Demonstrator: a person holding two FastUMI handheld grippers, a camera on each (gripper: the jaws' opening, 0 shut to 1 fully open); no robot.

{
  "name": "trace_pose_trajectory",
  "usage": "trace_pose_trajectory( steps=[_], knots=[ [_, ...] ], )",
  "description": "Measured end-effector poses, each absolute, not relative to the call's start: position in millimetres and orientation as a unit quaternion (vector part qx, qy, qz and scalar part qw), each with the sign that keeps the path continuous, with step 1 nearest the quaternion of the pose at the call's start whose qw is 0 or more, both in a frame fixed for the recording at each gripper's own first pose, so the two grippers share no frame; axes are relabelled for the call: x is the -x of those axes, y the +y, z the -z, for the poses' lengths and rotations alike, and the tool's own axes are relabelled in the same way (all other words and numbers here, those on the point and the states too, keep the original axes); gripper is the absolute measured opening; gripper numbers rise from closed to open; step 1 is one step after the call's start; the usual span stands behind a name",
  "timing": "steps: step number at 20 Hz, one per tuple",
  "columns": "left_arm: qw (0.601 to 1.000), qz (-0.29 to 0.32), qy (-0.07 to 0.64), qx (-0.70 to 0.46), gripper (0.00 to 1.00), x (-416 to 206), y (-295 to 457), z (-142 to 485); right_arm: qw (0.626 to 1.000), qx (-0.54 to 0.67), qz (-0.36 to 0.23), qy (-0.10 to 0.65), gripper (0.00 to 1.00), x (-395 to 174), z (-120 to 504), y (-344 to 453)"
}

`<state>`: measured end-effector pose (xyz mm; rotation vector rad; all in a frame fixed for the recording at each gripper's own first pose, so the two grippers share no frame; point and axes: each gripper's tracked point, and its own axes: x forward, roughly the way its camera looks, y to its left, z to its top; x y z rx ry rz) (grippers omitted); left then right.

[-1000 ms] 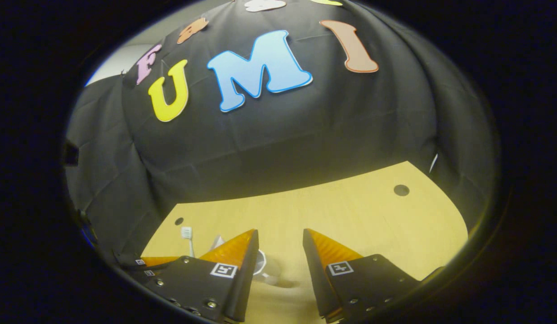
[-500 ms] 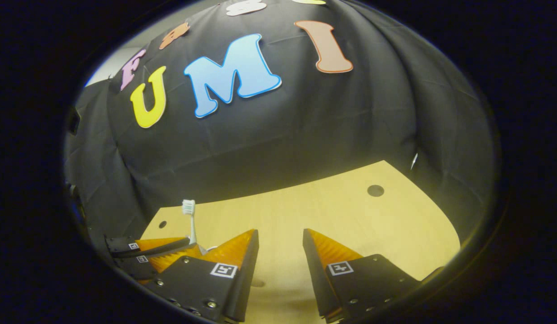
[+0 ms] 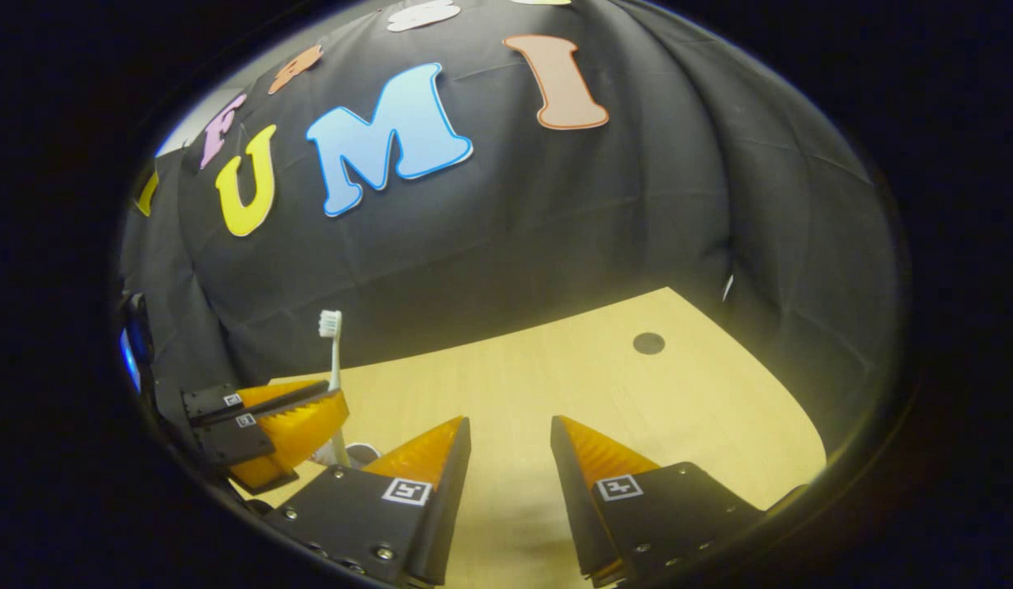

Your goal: Put the toothbrush and toothpaste on the desktop into the cup, then pick up the cup and place it on the coaster on the desktop.

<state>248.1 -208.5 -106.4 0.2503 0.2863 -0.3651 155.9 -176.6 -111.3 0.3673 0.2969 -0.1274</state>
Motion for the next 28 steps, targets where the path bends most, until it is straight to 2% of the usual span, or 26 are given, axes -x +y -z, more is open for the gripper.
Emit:
trace_pose_trajectory(
  steps=[6, 18, 22, 28],
  knots=[
    [0.972, 0.153, 0.128, -0.126, 0.12, -263, -190, 108, 0.968, -0.182, 0.061, 0.161, 0.58, -156, 122, -182],
    [0.983, 0.08, 0.148, -0.068, 0.12, -264, -150, 144, 0.969, -0.166, 0.05, 0.177, 0.58, -147, 129, -190],
    [0.984, 0.068, 0.153, -0.062, 0.12, -262, -150, 151, 0.969, -0.162, 0.049, 0.18, 0.58, -143, 129, -193],
    [0.98, 0.078, 0.173, -0.051, 0.17, -253, -159, 165, 0.97, -0.158, 0.048, 0.181, 0.58, -140, 129, -196]
  ],
)
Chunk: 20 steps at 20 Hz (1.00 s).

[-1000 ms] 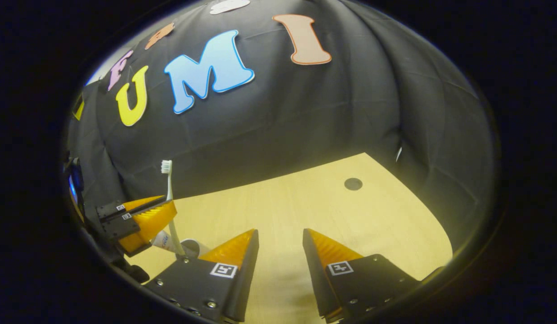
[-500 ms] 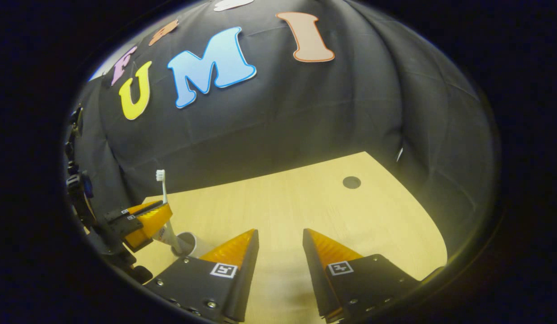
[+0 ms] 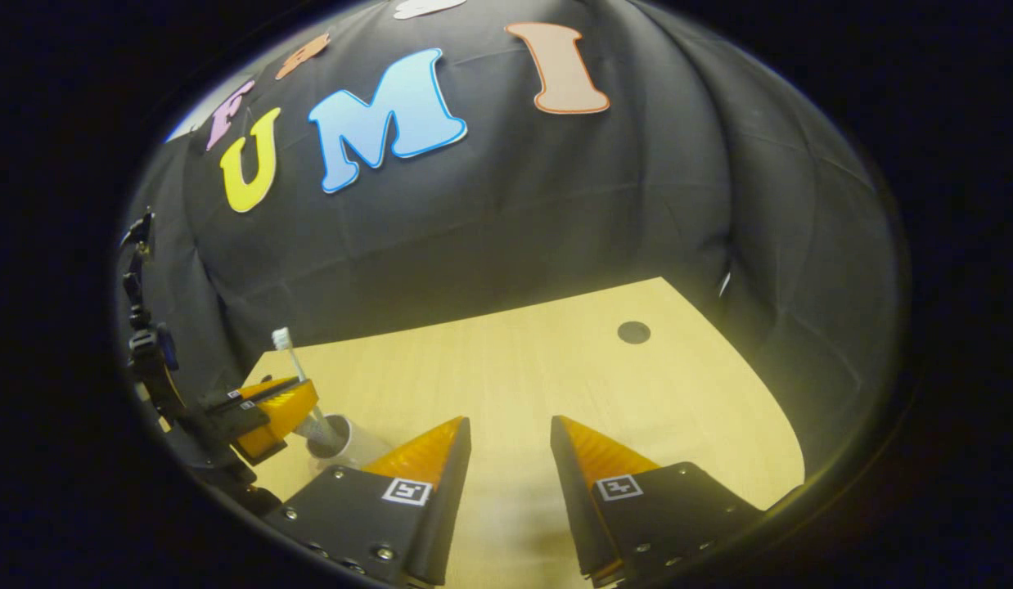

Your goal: Put the toothbrush and toothpaste on the desktop into the cup, then pick up the cup and place it on the coaster on the desktop.

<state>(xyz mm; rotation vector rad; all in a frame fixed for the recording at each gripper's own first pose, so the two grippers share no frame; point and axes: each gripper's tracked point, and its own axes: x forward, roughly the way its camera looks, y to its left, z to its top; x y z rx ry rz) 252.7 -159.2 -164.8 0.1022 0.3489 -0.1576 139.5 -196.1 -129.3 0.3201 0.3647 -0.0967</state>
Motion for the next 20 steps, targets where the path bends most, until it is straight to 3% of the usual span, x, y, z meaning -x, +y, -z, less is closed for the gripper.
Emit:
trace_pose_trajectory(
  steps=[20],
  knots=[
    [0.987, 0.022, 0.158, -0.016, 0.14, -197, -112, 144, 0.971, -0.14, -0.025, 0.19, 0.58, -141, 128, -131]
  ],
)
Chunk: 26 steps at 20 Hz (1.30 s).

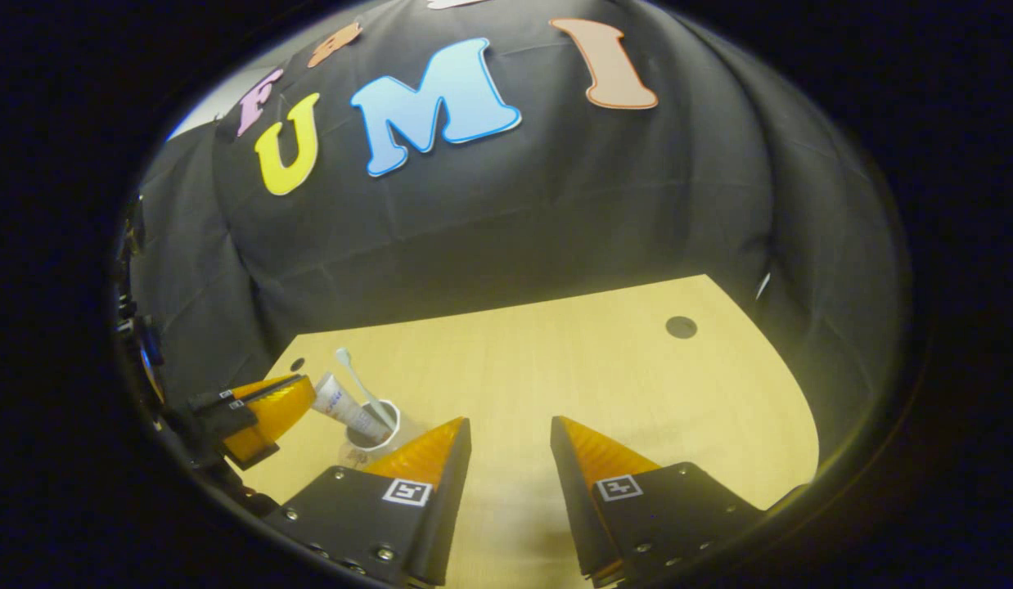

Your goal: Put the toothbrush and toothpaste on the desktop into the cup, then pick up the cup and place it on the coaster on the desktop.

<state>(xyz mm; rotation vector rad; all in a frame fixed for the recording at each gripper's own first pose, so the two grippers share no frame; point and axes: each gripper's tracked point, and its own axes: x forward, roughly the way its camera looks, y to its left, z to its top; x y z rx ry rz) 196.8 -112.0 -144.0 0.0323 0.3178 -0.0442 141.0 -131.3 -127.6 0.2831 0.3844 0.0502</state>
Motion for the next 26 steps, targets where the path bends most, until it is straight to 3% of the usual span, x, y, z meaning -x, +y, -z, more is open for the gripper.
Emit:
trace_pose_trajectory(
  steps=[7, 16, 26],
  knots=[
    [0.987, -0.02, 0.157, -0.002, 0.14, -170, -59, 144, 0.969, -0.104, -0.086, 0.207, 0.58, -144, 132, -76],
    [0.984, -0.071, 0.162, 0.012, 0.14, -137, -2, 152, 0.954, 0.06, -0.157, 0.247, 0.58, -150, 155, -27],
    [0.974, -0.125, 0.185, 0.032, 0.14, -98, 56, 170, 0.932, 0.113, -0.187, 0.289, 0.56, -167, 180, -7]
  ],
)
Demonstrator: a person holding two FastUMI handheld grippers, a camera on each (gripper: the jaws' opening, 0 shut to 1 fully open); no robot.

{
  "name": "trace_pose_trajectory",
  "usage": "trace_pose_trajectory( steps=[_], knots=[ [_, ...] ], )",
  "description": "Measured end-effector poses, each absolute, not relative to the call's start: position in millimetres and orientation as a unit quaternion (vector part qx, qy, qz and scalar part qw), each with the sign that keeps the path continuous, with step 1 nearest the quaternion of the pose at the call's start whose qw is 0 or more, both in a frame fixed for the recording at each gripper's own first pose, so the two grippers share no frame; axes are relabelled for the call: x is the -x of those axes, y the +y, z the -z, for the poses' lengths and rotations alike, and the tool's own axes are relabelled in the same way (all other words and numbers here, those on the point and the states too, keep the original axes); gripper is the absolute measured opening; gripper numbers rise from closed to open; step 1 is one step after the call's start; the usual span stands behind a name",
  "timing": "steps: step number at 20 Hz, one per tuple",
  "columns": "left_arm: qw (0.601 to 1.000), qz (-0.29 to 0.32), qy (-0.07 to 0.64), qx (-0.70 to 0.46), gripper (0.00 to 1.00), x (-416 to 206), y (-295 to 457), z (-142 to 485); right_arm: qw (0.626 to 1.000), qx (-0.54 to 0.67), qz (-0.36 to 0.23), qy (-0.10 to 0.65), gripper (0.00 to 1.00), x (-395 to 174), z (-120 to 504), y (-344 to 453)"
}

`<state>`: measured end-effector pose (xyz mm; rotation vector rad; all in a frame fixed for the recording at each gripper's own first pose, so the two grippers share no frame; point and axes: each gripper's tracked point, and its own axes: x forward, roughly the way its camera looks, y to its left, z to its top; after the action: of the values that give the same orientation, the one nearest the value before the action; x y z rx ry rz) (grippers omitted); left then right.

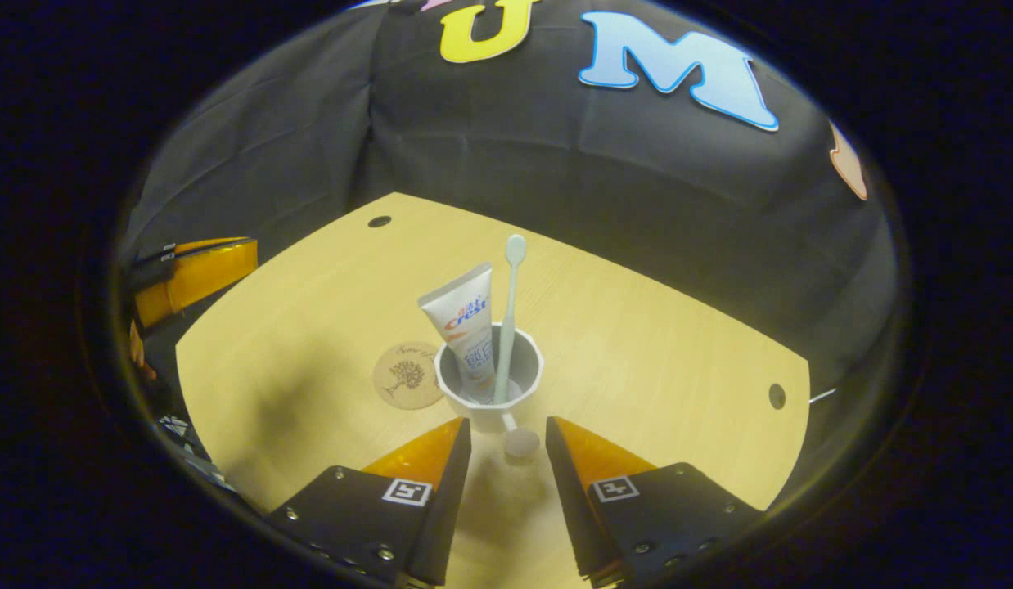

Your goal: Put the toothbrush and toothpaste on the desktop into the cup, then pick up the cup and place it on the coaster on the desktop.

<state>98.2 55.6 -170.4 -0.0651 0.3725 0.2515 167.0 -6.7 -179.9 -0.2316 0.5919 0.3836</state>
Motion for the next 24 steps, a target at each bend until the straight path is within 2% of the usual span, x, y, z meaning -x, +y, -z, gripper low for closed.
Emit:
trace_pose_trajectory(
  steps=[8, 9, 14, 15, 20, 21, 24],
  knots=[
    [0.968, -0.148, 0.199, 0.042, 0.14, -89, 79, 184, 0.915, 0.12, -0.197, 0.33, 0.56, -178, 200, -5],
    [0.967, -0.15, 0.2, 0.042, 0.14, -89, 81, 185, 0.914, 0.121, -0.198, 0.334, 0.6, -179, 202, -4],
    [0.965, -0.157, 0.206, 0.048, 0.14, -88, 85, 191, 0.905, 0.127, -0.204, 0.35, 0.6, -183, 212, 0],
    [0.964, -0.158, 0.207, 0.049, 0.14, -88, 86, 193, 0.904, 0.127, -0.206, 0.352, 0.53, -184, 214, 2],
    [0.962, -0.162, 0.211, 0.055, 0.14, -86, 86, 196, 0.901, 0.133, -0.2, 0.36, 0.48, -185, 219, -5],
    [0.962, -0.163, 0.212, 0.056, 0.14, -86, 87, 196, 0.901, 0.13, -0.202, 0.361, 0.27, -185, 217, -6],
    [0.96, -0.167, 0.214, 0.061, 0.14, -86, 87, 199, 0.898, 0.123, -0.21, 0.366, 0.27, -182, 216, -5]
  ],
)
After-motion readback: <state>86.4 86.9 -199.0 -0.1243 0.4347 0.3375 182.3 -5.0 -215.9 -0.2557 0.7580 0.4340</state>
